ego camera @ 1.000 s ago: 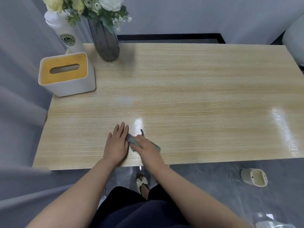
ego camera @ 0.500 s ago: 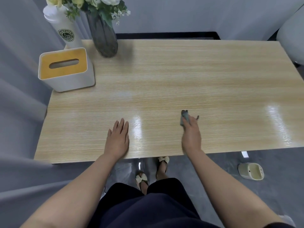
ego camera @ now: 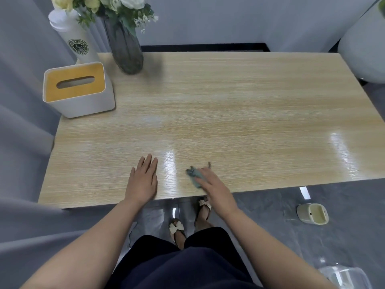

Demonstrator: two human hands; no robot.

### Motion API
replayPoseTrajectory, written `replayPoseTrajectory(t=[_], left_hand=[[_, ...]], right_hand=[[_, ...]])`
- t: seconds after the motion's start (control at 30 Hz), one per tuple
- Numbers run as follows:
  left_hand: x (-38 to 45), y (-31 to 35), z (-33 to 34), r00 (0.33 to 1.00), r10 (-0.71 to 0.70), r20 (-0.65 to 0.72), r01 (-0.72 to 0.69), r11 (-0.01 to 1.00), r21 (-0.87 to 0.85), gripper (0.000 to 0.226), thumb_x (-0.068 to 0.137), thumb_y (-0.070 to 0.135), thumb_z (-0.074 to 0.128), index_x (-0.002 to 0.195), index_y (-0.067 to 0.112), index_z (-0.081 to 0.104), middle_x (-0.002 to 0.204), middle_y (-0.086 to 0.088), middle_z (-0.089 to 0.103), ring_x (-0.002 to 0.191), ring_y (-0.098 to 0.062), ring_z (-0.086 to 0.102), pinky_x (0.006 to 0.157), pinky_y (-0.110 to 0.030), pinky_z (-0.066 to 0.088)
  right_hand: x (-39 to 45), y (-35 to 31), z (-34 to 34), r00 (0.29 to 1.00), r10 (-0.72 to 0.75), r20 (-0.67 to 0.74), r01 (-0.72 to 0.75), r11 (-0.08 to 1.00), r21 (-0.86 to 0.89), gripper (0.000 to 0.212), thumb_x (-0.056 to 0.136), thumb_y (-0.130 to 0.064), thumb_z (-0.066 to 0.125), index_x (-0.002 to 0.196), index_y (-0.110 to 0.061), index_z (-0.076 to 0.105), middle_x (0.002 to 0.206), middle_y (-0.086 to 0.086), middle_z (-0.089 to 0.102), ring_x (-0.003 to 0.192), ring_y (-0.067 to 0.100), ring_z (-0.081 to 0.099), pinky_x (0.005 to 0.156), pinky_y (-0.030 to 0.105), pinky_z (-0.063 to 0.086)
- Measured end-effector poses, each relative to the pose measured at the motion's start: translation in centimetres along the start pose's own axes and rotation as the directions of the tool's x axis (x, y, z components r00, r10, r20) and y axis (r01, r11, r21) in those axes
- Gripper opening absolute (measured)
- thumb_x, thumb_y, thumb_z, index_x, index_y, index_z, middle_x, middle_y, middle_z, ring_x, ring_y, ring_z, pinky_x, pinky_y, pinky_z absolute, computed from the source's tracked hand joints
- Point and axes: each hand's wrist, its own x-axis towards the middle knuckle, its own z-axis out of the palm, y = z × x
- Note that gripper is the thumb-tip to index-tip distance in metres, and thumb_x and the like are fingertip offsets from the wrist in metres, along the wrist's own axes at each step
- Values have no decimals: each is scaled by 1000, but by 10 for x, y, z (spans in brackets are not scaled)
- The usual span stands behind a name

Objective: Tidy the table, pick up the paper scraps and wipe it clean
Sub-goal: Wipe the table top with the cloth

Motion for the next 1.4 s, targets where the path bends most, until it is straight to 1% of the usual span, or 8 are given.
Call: replayPoseTrajectory(t=[0.23, 0.4, 0.6, 0.77, 0.93, 1.1, 1.27, 1.4], left_hand=[[-1, 0, 1, 1000, 0, 1, 0, 1000, 1, 53, 100, 20, 29, 151, 18, 14, 159, -2, 4, 147, -21, 1, 117, -43, 8], [0, 0, 0, 1000, -14, 13, 14, 1000, 13, 53, 100, 21, 29, 151, 19, 13, 159, 0, 3, 147, -20, -1, 117, -44, 8], [0, 0, -6, 999, -27, 28, 26, 999, 27, 52, 100, 23, 29, 151, 23, 15, 159, 4, 3, 146, -16, 0, 116, -48, 8], [-1, 1, -4, 999, -37, 14, 37, 999, 33, 53, 100, 22, 30, 151, 23, 15, 159, 3, 5, 146, -16, 1, 116, -47, 9], [-2, 3, -3, 999, -38, 6, 38, 999, 23, 54, 99, 20, 31, 151, 21, 15, 159, 2, 5, 146, -17, 0, 116, -49, 7], [-1, 5, -1, 999, -48, -10, 48, 999, 7, 55, 98, 18, 34, 151, 19, 18, 159, 1, 7, 146, -19, 2, 115, -50, 7], [-1, 3, -3, 999, -33, -12, 33, 999, -1, 53, 98, 18, 35, 150, 20, 20, 159, 1, 9, 146, -19, 4, 114, -50, 10], [-1, 3, -4, 999, -36, -3, 36, 999, 5, 54, 98, 19, 34, 150, 20, 19, 159, 1, 8, 146, -19, 3, 115, -50, 10]], right_hand=[[-22, 47, -19, 794, 472, -382, -494, 868, 45, 49, 90, 14, 41, 130, -12, 53, 142, 5, 42, 135, 11, 31, 111, 14, 13], [-1, -33, 26, 996, 48, -74, -45, 998, 43, 37, 99, -19, 44, 135, -27, 45, 144, -3, 41, 134, -1, 31, 102, 1, 16], [15, -34, 37, 961, -253, 108, 253, 967, 10, 52, 80, 3, 60, 130, -11, 54, 145, 1, 40, 136, 22, 35, 114, 31, 23], [-17, 41, -22, 977, 108, -186, -107, 994, 13, 71, 80, 19, 47, 137, -22, 44, 144, -5, 36, 141, 20, 25, 116, 44, 15], [-30, 76, -33, 756, 527, -389, -536, 839, 94, 59, 84, 23, 40, 134, -6, 49, 148, 10, 35, 142, 29, 22, 116, 35, 18], [1, -9, 25, 995, 77, -58, -76, 997, 28, 47, 95, -26, 39, 141, -17, 41, 148, -7, 30, 139, 1, 16, 114, 11, 7], [15, -36, 53, 957, -239, 164, 219, 967, 132, 54, 79, 15, 55, 130, -4, 54, 144, 13, 42, 138, 24, 27, 115, 14, 1], [-2, -4, 17, 986, -152, 63, 148, 987, 63, 43, 98, -39, 36, 139, -24, 42, 148, -11, 29, 139, -1, 16, 116, 17, 10]])
